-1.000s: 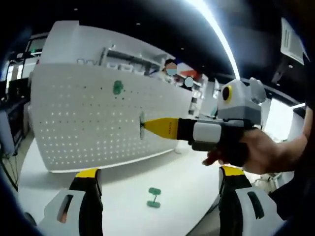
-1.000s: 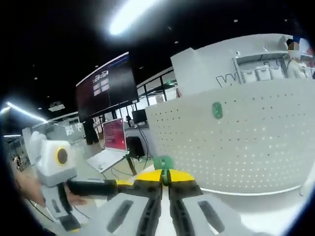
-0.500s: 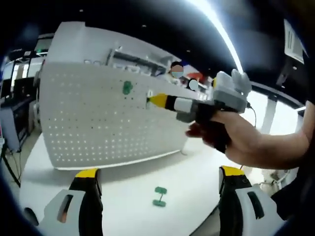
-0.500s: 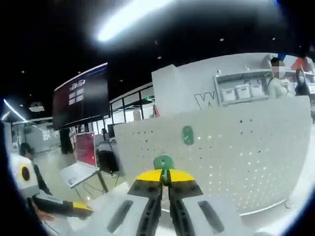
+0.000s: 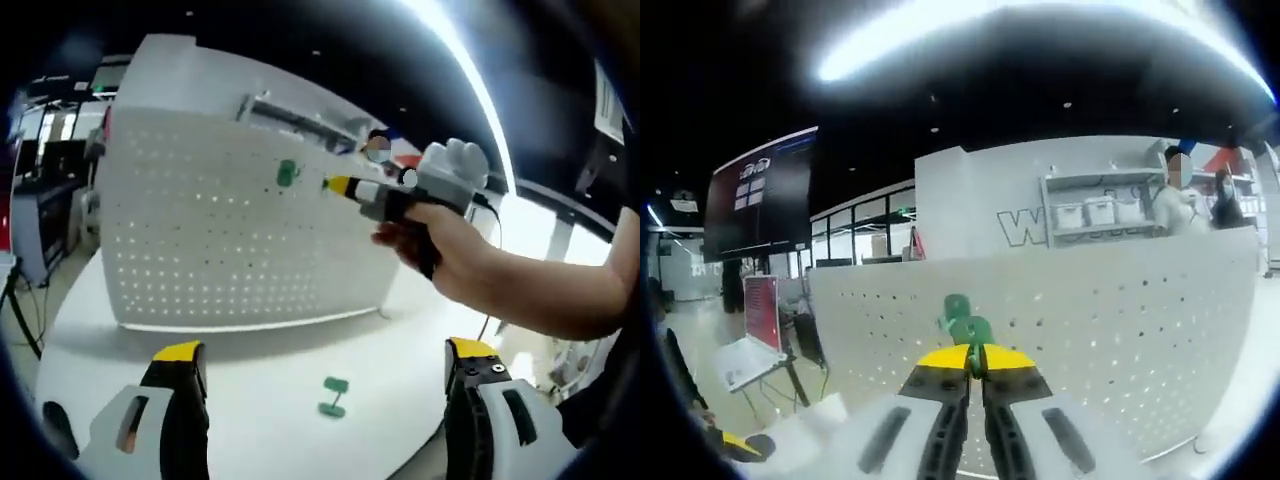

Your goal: Insert the hook assembly into the mounting plate slot until the hook locks in place.

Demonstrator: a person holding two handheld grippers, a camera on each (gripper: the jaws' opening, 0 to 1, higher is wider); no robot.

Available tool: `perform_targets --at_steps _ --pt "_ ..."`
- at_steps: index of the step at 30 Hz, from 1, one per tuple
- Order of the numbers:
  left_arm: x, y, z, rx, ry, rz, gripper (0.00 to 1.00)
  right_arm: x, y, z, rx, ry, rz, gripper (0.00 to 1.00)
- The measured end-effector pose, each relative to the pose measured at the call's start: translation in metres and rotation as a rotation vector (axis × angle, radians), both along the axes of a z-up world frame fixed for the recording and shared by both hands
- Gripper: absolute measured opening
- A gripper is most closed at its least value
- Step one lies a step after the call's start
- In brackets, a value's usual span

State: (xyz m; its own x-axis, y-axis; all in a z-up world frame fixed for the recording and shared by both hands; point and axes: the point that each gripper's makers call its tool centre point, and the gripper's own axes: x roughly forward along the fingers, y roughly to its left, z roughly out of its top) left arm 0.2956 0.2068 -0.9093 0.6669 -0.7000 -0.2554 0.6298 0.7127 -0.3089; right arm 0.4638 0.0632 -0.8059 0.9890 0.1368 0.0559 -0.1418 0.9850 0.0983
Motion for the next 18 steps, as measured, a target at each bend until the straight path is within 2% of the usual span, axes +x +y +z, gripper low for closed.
perform_targets --at_steps 1,5,18 --pt "0.001 0.001 0.0 0.001 0.002 0.005 1.0 0.003 -0.004 0.004 -0.002 -0.018 -0.028 0.0" --pt "0.003 0.004 -0.001 0.004 0.011 0.009 1.0 0.012 -0.006 0.009 0.007 -0.041 -0.049 0.0" --pt "0.005 0.011 -0.011 0.002 0.039 0.022 1.0 0.043 -0.021 0.007 0.041 -0.034 -0.133 0.0"
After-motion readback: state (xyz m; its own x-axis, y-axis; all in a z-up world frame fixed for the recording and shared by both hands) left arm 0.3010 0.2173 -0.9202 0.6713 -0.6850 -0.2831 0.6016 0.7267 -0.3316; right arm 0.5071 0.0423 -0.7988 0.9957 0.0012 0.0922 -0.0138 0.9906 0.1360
